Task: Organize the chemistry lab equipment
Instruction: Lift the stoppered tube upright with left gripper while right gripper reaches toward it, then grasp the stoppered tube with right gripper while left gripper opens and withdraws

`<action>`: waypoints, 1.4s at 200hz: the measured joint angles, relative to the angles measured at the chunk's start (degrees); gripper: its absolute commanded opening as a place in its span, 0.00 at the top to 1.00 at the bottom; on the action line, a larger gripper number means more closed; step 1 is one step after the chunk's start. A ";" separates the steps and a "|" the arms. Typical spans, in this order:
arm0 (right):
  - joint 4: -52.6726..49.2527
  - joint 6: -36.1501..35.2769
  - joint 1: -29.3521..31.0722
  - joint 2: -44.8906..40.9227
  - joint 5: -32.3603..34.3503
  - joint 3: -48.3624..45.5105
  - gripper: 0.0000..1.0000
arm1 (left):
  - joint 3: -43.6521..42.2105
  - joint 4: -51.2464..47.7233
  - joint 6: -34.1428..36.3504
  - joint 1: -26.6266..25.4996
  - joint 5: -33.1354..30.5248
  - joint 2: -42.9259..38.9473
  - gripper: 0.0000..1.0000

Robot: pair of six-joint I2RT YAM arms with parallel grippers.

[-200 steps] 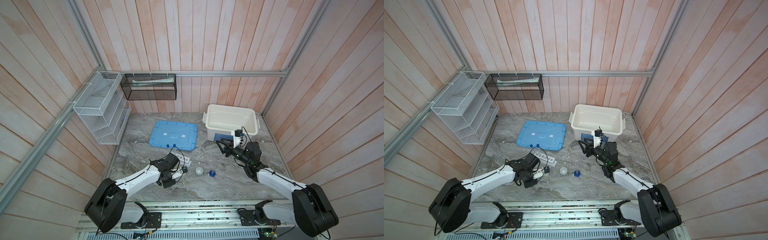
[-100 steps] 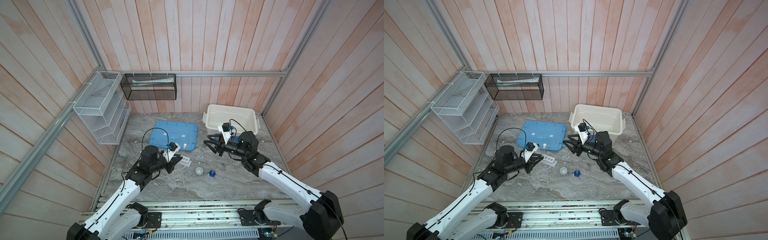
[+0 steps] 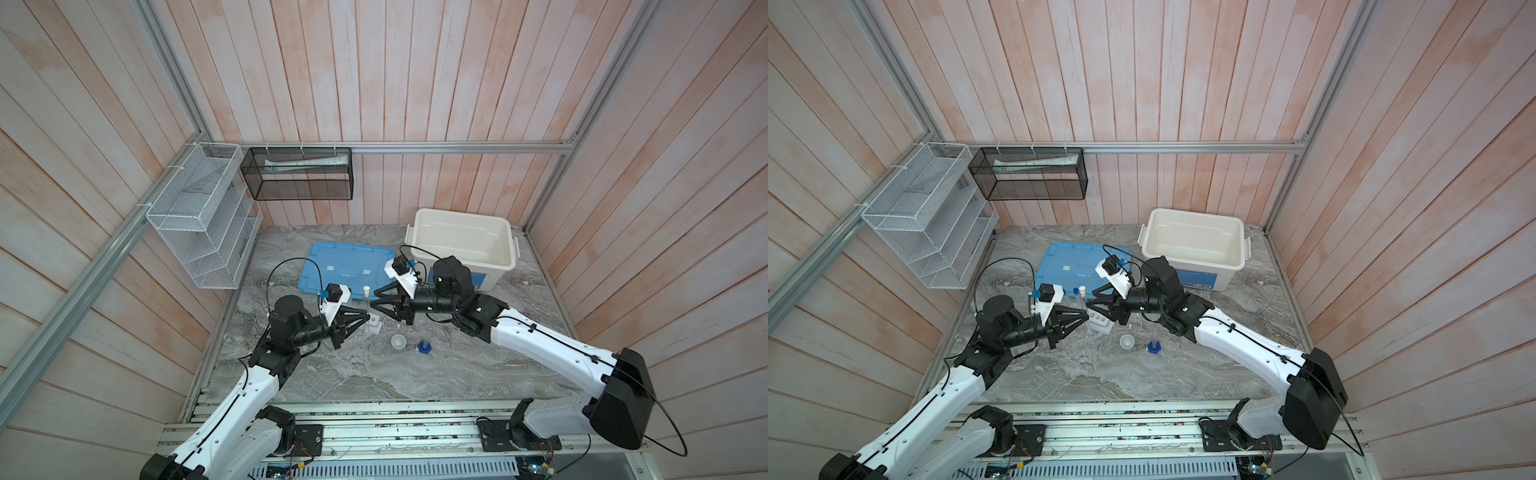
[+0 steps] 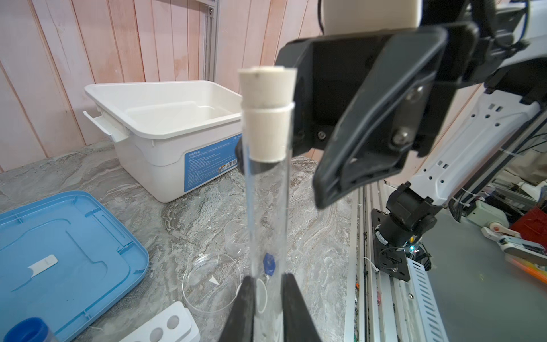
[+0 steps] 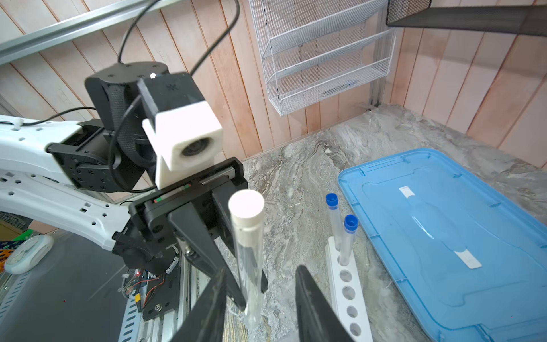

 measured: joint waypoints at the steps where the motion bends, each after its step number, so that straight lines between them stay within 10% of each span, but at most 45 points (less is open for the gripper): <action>1: -0.04 0.00 0.04 0.09 0.00 0.07 0.63 | 0.00 0.02 -0.02 0.00 0.02 -0.02 0.92; 121: -0.26 -0.07 2.67 4.28 -1.55 4.63 0.90 | -0.61 0.26 -0.74 0.26 1.11 -1.42 0.91; 176: 0.04 0.26 2.67 4.28 0.33 4.63 0.99 | -0.63 0.20 -0.22 0.15 -2.64 -1.75 0.47; 280: 18.86 1.95 2.67 10.25 23.28 -2.56 0.95 | 0.13 -4.11 2.34 0.15 -34.32 -13.05 0.35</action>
